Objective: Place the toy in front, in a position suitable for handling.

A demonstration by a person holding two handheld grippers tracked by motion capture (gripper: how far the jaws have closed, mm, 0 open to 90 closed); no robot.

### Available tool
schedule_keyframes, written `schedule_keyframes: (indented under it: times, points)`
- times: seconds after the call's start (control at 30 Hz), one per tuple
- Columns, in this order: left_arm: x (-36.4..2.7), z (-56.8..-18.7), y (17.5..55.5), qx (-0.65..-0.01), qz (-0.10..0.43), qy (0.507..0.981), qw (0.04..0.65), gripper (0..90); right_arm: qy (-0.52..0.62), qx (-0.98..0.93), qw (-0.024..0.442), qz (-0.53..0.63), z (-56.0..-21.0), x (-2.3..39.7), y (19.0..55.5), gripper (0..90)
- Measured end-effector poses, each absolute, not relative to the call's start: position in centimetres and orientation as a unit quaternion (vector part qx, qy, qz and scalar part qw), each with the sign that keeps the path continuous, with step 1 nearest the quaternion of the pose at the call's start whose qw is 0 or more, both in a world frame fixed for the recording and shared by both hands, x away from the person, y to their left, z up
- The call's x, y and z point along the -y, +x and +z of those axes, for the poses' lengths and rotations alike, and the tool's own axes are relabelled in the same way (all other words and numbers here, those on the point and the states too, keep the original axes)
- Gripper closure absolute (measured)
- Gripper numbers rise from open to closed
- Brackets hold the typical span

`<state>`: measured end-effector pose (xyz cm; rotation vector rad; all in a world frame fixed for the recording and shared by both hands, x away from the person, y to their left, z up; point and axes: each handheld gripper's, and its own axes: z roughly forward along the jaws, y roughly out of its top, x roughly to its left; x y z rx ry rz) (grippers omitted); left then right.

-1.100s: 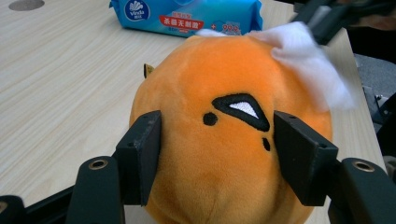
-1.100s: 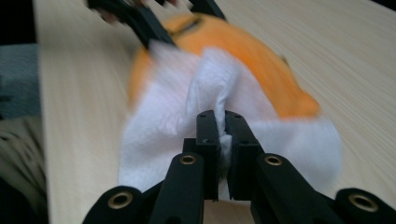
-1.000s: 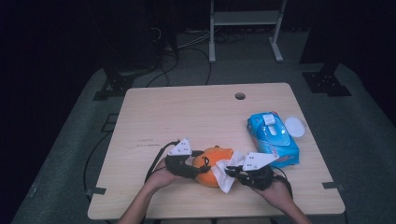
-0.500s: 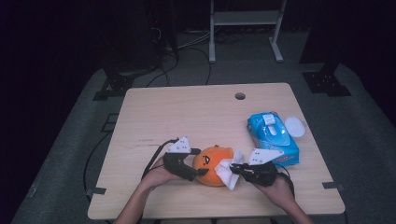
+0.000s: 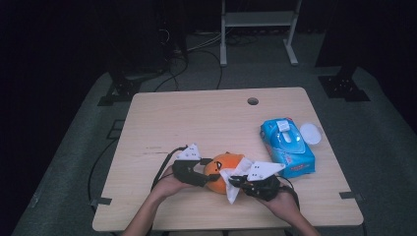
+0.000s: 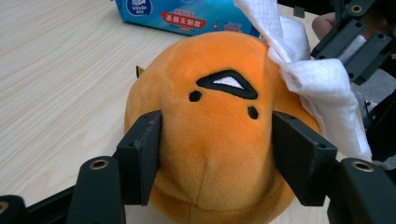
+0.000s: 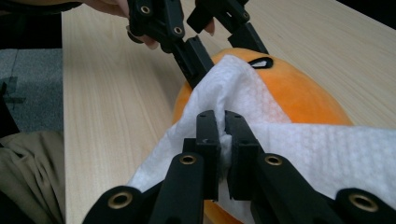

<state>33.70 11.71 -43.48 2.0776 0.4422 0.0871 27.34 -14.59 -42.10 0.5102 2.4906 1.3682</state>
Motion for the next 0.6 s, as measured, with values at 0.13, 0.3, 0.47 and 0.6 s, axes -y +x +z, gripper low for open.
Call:
schedule_keyframes:
  times: [0.13,0.3,0.47,0.6]
  points:
    - [-11.9,-43.7,33.9,-0.191,0.028,0.849,0.492,36.6,0.203,-0.849,0.134,0.469,-42.2,16.3,28.2,84.4]
    - [-11.6,-43.7,33.8,-0.186,0.035,0.848,0.495,36.3,0.243,-0.84,0.139,0.465,-42.6,18.4,29.0,84.4]
    - [-11.3,-43.7,33.5,-0.17,0.045,0.852,0.493,35.9,0.223,-0.841,0.143,0.472,-42.2,16.8,28.3,84.3]
    - [-11.3,-43.6,33.5,-0.165,0.049,0.854,0.49,36.0,0.204,-0.842,0.143,0.479,-42.0,15.9,28.2,84.3]
